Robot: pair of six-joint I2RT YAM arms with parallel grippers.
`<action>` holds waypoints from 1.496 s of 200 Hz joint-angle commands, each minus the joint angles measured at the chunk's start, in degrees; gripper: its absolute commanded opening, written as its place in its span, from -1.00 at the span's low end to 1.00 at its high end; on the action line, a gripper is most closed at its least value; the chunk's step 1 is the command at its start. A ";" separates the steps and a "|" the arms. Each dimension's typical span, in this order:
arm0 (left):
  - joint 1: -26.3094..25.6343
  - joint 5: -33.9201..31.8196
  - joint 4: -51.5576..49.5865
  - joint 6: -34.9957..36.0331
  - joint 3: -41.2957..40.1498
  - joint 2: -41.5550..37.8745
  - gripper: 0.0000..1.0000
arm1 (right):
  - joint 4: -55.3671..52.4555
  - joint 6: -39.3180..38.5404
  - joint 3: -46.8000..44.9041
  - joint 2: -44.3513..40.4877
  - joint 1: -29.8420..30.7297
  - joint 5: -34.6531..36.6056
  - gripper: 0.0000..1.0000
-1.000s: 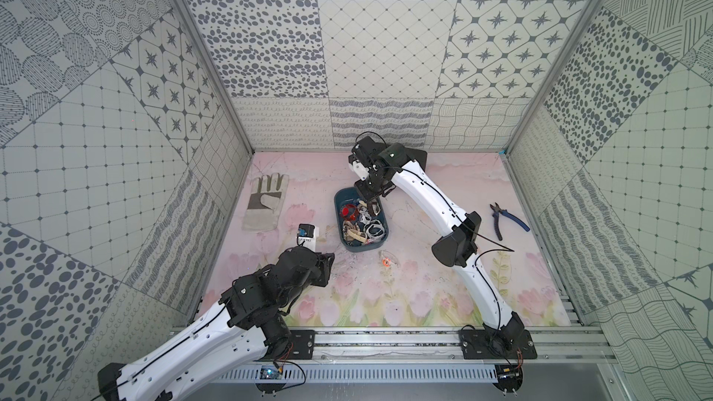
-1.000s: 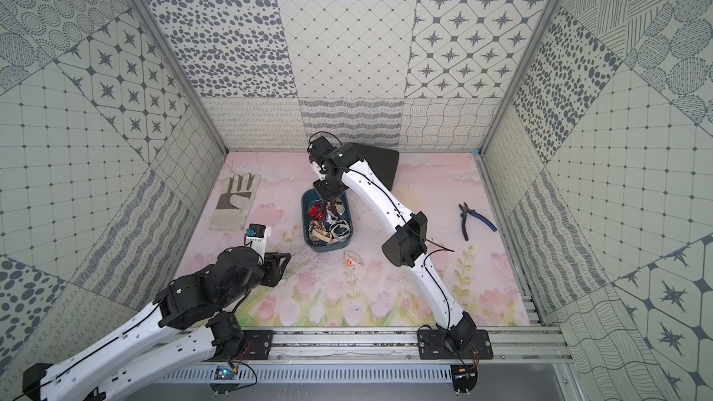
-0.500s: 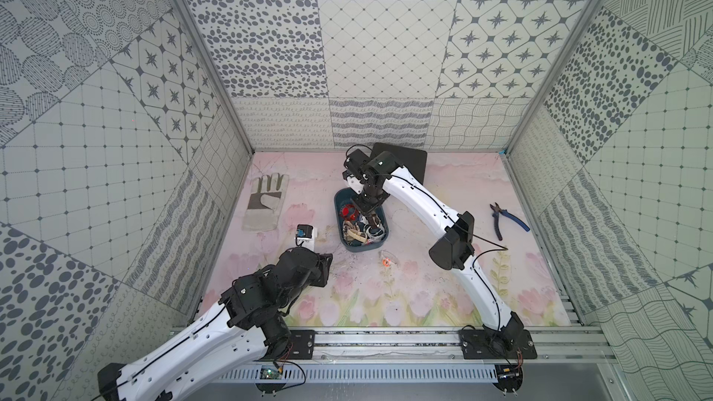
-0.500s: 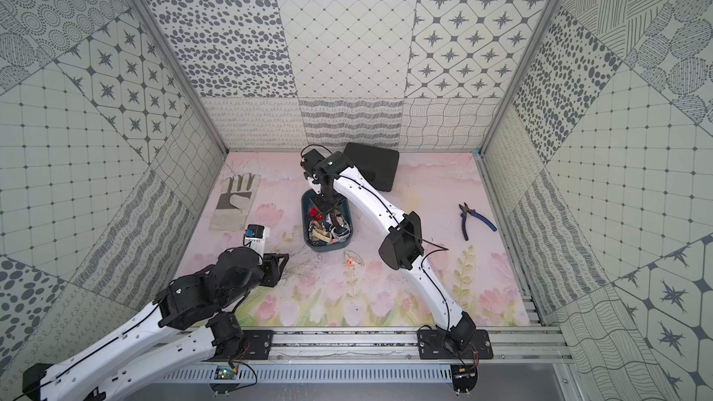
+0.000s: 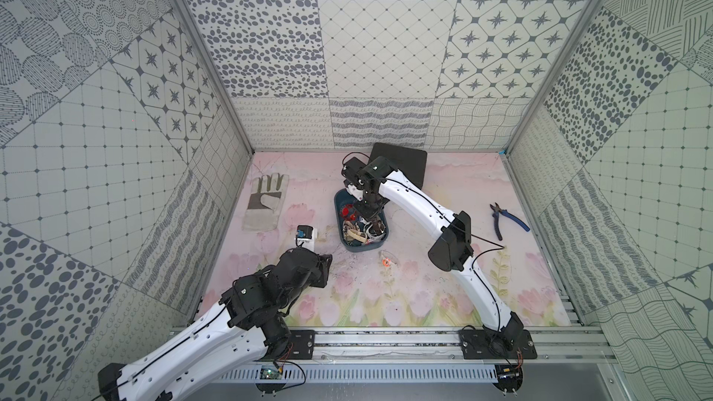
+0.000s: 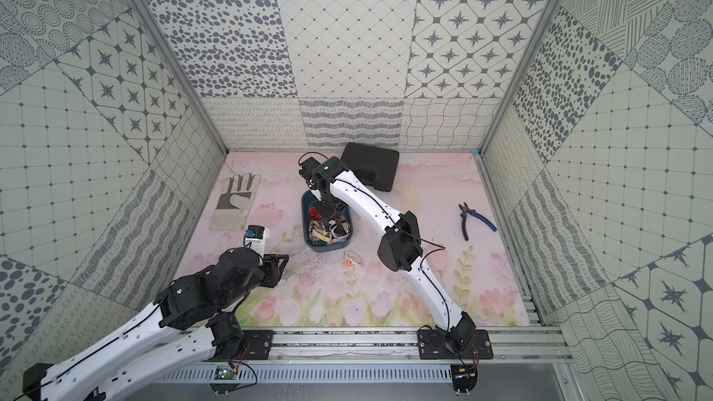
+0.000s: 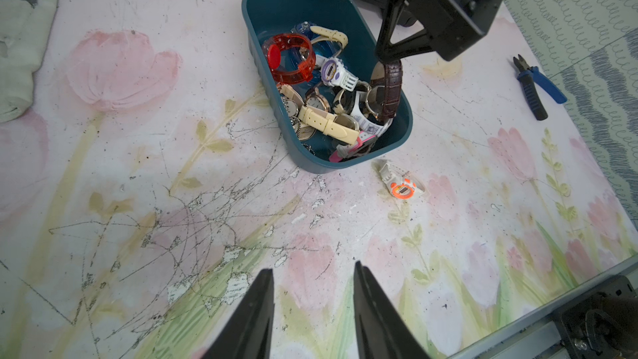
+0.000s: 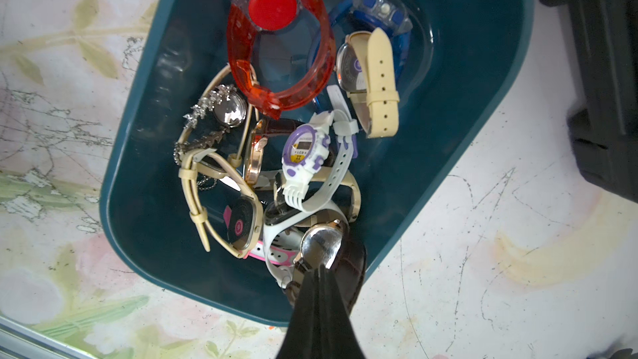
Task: Put the watch into the storage box
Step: Place the watch in the storage box.
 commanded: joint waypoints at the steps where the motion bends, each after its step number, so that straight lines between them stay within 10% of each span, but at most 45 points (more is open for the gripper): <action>1: 0.48 0.20 -0.57 -0.35 -0.32 -0.22 -0.15 | -0.39 -0.40 2.64 2.28 0.73 0.84 -1.00; 108: 0.45 0.24 -0.50 -0.37 -0.27 0.36 -0.15 | 2.17 -0.82 3.08 7.25 4.04 -4.06 -1.00; 225: 0.48 0.90 0.87 0.19 -0.85 0.43 -0.15 | 6.32 -1.31 -0.78 1.29 3.98 -5.16 -0.25; 299: 0.48 1.32 1.57 0.73 -0.92 0.73 -0.15 | 24.90 2.61 -26.72 -18.71 -0.51 -11.72 -0.22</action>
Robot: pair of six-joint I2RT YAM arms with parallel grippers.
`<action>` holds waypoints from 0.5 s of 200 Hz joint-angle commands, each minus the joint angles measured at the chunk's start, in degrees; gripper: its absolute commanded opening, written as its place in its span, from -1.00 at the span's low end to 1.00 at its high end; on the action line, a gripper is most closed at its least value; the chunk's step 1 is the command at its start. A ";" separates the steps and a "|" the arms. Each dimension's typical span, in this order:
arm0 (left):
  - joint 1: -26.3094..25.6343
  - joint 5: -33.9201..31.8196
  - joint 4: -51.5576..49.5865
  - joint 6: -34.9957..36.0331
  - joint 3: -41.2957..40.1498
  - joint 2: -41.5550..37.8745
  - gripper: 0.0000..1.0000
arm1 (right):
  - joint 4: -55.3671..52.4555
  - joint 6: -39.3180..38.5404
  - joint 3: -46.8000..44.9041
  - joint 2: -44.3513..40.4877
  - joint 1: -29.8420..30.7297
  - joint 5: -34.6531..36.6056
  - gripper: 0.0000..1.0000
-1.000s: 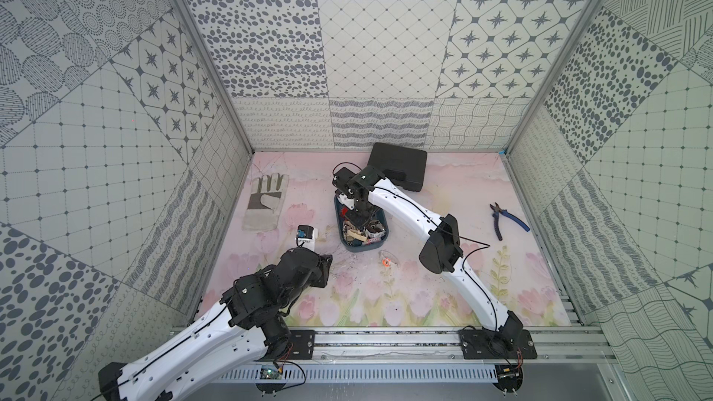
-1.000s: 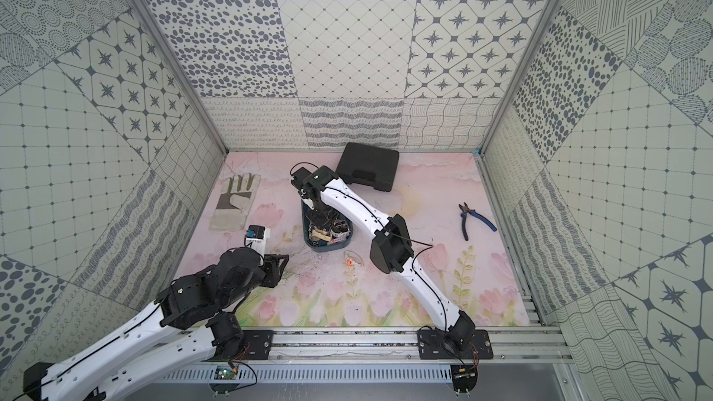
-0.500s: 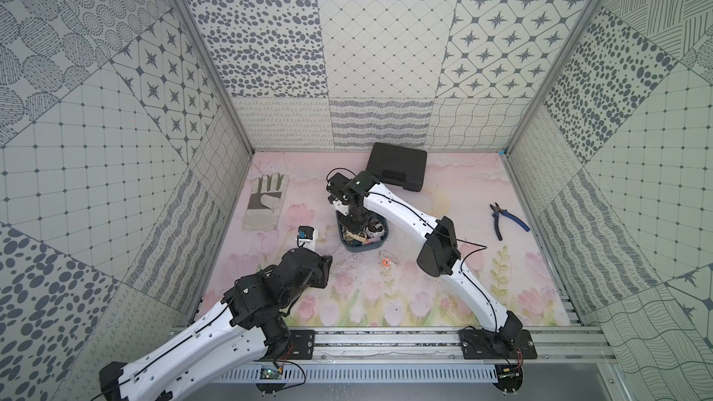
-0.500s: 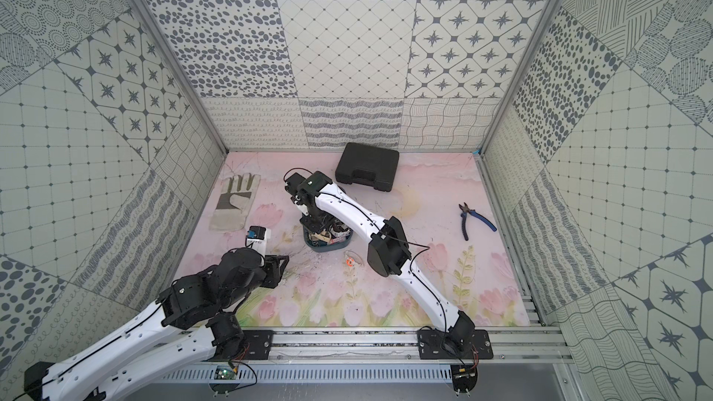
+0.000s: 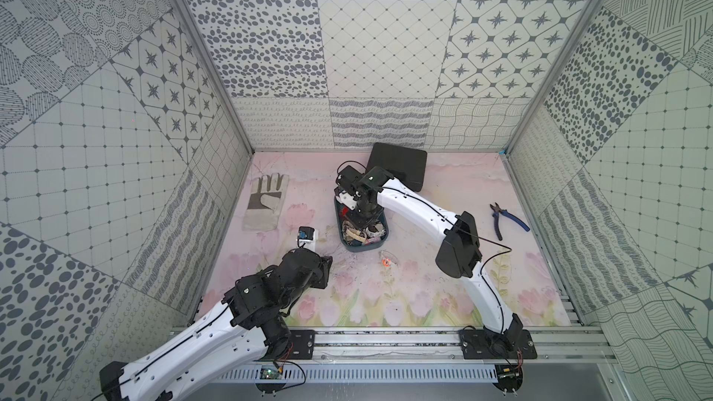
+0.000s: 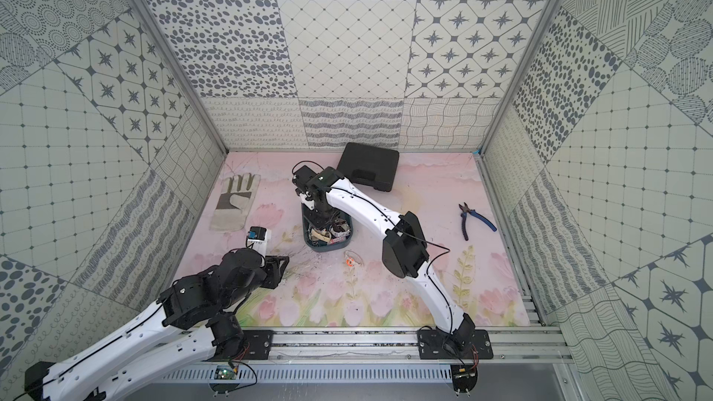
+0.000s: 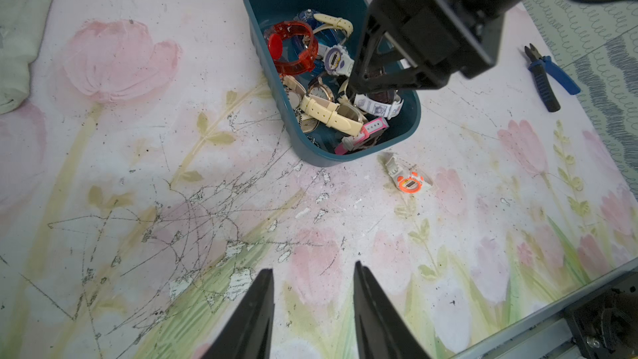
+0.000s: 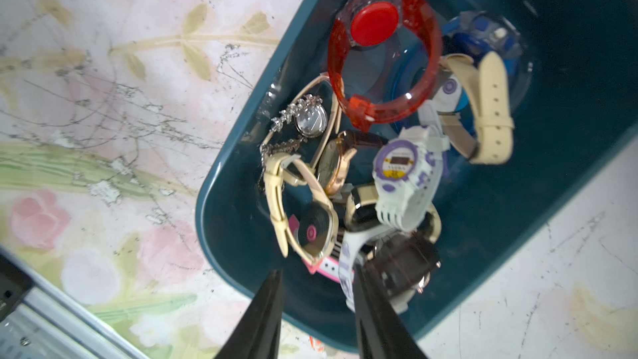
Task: Put the watch into the storage box
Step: Place the watch in the storage box.
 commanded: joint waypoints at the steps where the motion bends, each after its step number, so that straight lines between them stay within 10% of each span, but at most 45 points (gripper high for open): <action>1: 0.44 1.09 1.54 0.72 0.09 0.27 -0.15 | 10.31 2.30 -7.63 -7.92 -2.64 -4.31 -0.22; 100: 0.48 1.72 2.58 1.39 0.12 1.90 -0.14 | 29.23 4.71 -33.21 -16.90 -8.55 -18.73 -0.46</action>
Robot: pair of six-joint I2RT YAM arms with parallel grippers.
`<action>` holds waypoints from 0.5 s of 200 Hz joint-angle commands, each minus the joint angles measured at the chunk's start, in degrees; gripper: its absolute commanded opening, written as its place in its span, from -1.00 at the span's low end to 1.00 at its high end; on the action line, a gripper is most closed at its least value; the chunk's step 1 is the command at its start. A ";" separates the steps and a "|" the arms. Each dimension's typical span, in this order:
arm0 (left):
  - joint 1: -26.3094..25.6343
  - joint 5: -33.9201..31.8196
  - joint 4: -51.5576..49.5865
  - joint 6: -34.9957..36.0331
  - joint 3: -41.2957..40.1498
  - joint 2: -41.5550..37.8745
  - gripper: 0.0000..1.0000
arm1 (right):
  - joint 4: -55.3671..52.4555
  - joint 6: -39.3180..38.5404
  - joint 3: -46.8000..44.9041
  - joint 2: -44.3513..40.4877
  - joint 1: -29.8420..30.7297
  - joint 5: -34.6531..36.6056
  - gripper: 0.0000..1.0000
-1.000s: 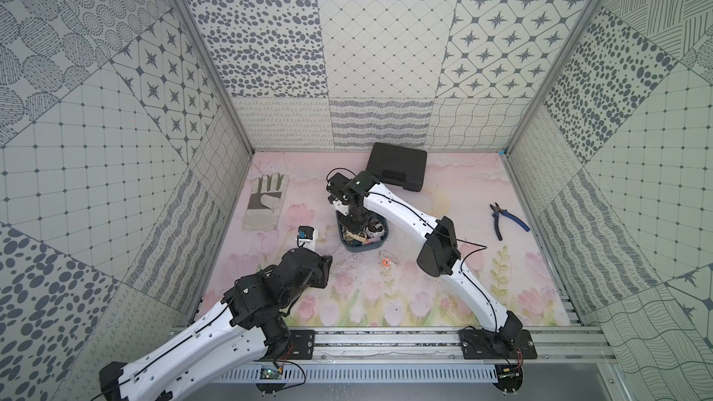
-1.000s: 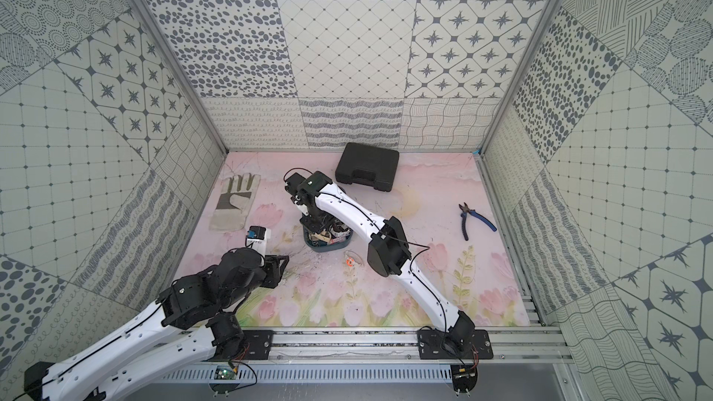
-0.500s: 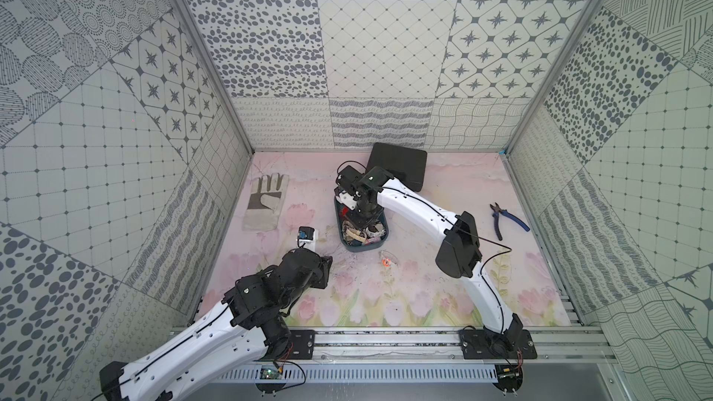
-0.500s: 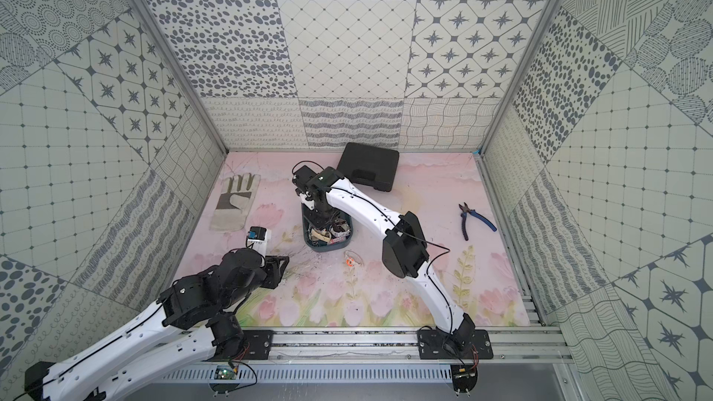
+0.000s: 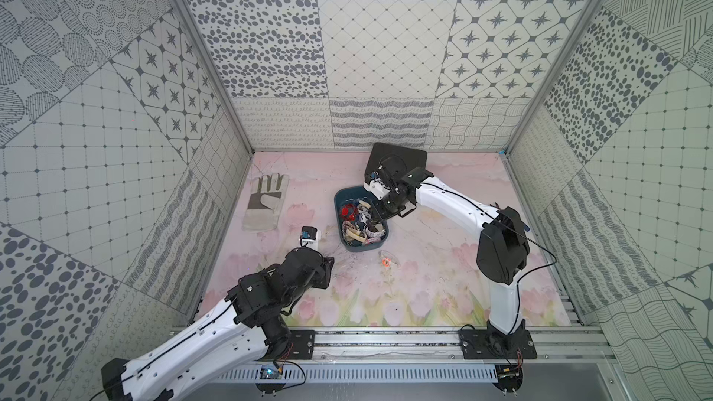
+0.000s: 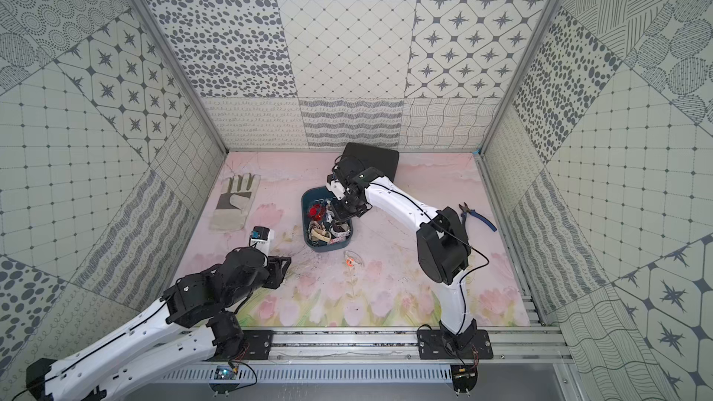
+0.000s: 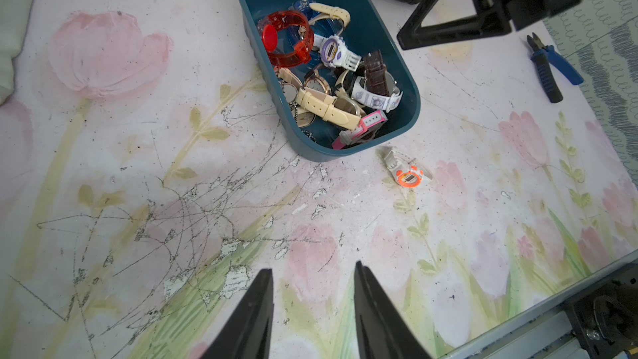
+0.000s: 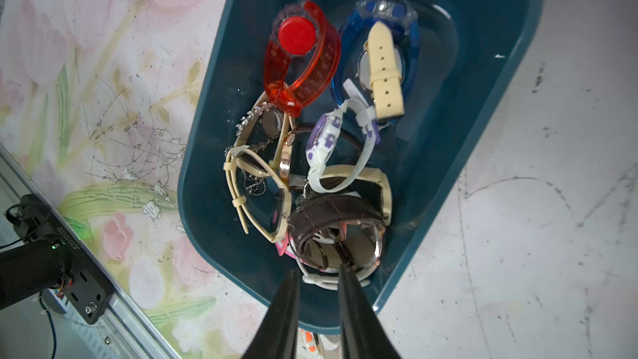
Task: Put the watch into the storage box
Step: Place the watch in the storage box, then adjust the watch in the storage box.
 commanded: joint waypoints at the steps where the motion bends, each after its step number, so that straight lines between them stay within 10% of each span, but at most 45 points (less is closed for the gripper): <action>1: 0.48 0.60 2.13 1.15 0.12 0.26 -0.14 | 7.14 0.07 -3.08 -1.50 0.65 -4.77 -0.46; 100: 0.50 0.74 1.96 1.08 -0.05 0.09 -0.14 | 7.23 -2.22 -4.98 0.59 1.46 -0.16 -0.31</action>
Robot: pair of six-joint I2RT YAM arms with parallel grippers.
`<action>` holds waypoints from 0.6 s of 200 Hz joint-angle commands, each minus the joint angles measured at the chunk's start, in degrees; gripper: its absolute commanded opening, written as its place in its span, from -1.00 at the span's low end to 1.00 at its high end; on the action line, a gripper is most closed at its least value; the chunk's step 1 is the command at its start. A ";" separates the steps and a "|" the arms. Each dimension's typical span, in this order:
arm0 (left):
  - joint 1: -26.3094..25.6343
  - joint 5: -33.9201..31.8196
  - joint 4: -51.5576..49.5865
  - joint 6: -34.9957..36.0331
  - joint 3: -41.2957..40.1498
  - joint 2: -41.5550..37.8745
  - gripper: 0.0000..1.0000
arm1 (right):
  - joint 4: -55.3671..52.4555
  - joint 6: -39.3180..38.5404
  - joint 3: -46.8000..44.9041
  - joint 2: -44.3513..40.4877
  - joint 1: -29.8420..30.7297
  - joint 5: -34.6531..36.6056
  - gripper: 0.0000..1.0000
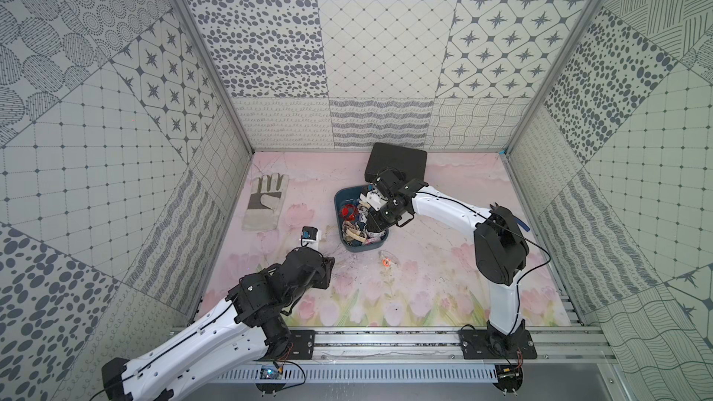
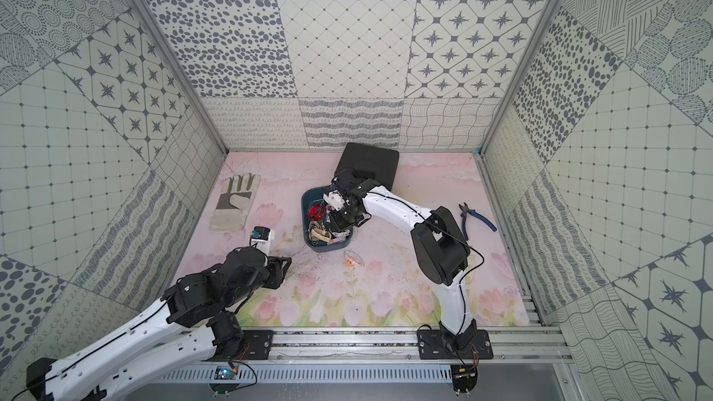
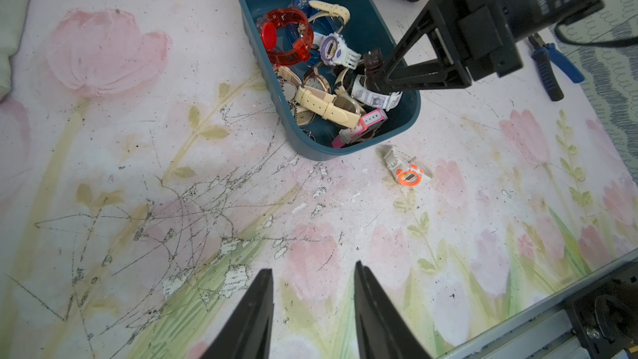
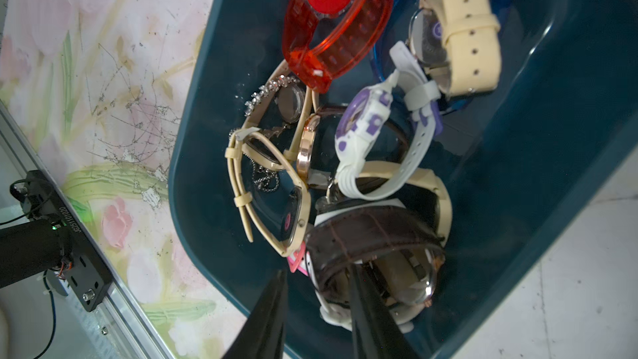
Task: Put the watch into the storage box
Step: Adjust the watch in the storage box.
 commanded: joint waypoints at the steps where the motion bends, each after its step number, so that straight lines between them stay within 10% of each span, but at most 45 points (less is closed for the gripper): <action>1: 0.49 0.61 1.94 1.06 -0.06 -0.04 -0.14 | 0.53 -1.31 1.78 0.55 0.64 2.52 -0.31; 120: 0.47 1.06 2.47 1.32 -0.37 -0.03 -0.14 | -8.68 -4.26 12.84 4.51 3.89 9.66 -1.00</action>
